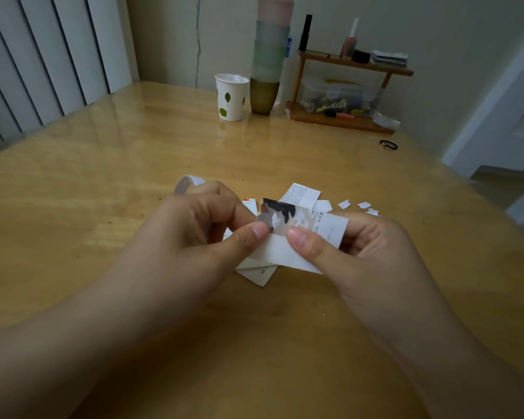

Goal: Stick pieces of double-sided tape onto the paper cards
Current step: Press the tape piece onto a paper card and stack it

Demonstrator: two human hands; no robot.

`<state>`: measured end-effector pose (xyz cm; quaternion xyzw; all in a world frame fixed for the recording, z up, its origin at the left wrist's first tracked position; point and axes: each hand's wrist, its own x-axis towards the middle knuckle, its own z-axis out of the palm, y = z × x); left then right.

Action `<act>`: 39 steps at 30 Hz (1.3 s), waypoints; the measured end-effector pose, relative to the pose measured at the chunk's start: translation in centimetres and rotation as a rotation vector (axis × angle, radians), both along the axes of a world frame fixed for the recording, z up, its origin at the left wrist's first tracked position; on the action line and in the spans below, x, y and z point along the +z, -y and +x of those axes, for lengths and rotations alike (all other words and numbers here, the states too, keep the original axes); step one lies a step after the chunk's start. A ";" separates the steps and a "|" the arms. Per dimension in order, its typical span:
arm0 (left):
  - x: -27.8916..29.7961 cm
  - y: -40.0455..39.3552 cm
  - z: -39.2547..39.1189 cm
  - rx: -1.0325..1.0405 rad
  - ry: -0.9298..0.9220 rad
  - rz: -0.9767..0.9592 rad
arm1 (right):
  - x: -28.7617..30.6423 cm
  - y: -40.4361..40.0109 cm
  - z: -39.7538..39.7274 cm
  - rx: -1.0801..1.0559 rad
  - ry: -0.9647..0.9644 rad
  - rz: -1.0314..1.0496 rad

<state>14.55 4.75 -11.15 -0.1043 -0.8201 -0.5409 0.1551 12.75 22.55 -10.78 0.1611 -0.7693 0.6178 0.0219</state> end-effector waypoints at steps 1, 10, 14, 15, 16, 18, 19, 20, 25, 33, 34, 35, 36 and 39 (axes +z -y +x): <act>0.0 0.1 0.0 0.016 -0.002 -0.009 | 0.0 -0.2 -0.1 -0.009 0.017 0.001; -1.3 1.1 -0.9 0.048 -0.168 -0.620 | -0.5 -1.4 -0.8 -0.064 0.115 0.608; -2.1 0.8 -0.6 -0.117 -0.226 -0.769 | -1.1 -1.3 -1.1 -0.143 0.019 0.749; -2.2 0.7 -0.5 -0.132 -0.222 -0.766 | -1.1 -1.3 -1.2 -0.151 -0.006 0.750; -2.2 0.8 -0.5 -0.136 -0.216 -0.765 | -1.2 -1.3 -1.2 -0.143 -0.031 0.743; -2.2 0.8 -0.6 -0.136 -0.227 -0.768 | -1.1 -0.8 -1.0 -0.086 -0.066 0.737; -2.3 0.8 -0.7 -0.139 -0.234 -0.761 | -1.1 -0.4 -0.9 -0.049 -0.079 0.745; -2.5 0.8 -0.8 -0.146 -0.235 -0.751 | -1.2 0.0 -0.8 -0.012 -0.092 0.754; -2.7 1.0 -0.9 -0.164 -0.195 -0.740 | -0.7 0.2 -1.1 0.043 -0.079 0.817; -3.0 0.9 -1.0 -0.152 -0.229 -0.741 | -0.7 0.8 -1.0 0.020 -0.100 0.812; -3.0 0.9 -1.1 -0.159 -0.230 -0.732 | -0.8 1.1 -1.0 0.033 -0.123 0.836; -3.0 1.0 -1.2 -0.161 -0.231 -0.729 | -0.8 1.2 -1.1 0.042 -0.131 0.858; -3.1 1.0 -1.2 -0.159 -0.230 -0.729 | -0.6 1.0 -1.1 0.045 -0.116 0.868; -3.1 1.1 -1.2 -0.143 -0.231 -0.738 | -0.2 -0.7 -1.2 0.023 -0.015 0.846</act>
